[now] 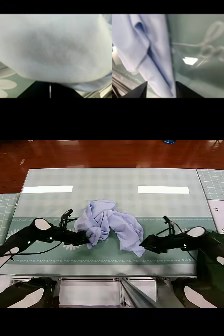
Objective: Fold the shirts.
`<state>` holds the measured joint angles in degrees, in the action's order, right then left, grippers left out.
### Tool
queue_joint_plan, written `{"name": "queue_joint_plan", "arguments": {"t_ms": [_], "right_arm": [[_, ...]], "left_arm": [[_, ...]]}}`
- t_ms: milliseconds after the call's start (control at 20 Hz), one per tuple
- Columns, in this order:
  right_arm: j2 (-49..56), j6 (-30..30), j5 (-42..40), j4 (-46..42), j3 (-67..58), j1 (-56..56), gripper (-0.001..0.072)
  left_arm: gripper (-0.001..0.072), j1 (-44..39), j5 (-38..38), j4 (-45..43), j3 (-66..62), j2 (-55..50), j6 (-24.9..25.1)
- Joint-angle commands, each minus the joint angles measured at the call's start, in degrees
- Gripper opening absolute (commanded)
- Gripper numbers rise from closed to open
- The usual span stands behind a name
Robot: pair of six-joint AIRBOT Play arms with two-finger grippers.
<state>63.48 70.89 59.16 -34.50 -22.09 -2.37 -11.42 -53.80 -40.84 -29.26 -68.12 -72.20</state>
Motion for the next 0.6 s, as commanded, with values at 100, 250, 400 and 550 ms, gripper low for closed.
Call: {"name": "queue_joint_plan", "arguments": {"t_ms": [100, 250, 400, 550], "right_arm": [[7.1, -2.2, -5.4, 4.8, -7.5, -12.0, 0.0036], [4.9, -1.8, 4.1, -0.5, -18.2, -9.7, 0.0033], [-0.4, 5.6, 10.8, -12.1, -36.1, -3.5, 0.0033], [-3.8, 9.1, 16.8, -17.6, -58.0, 3.0, 0.0033]], "left_arm": [[0.0016, 0.3, -0.7, 0.2, -0.7, 0.0, 0.1], [0.0016, 5.8, -6.0, 0.2, -7.2, 2.7, 1.1], [0.0016, 15.2, -9.5, 2.0, -20.3, 10.8, 1.0], [0.0016, 25.9, -9.5, 7.4, -37.6, 18.2, 0.9]]}}
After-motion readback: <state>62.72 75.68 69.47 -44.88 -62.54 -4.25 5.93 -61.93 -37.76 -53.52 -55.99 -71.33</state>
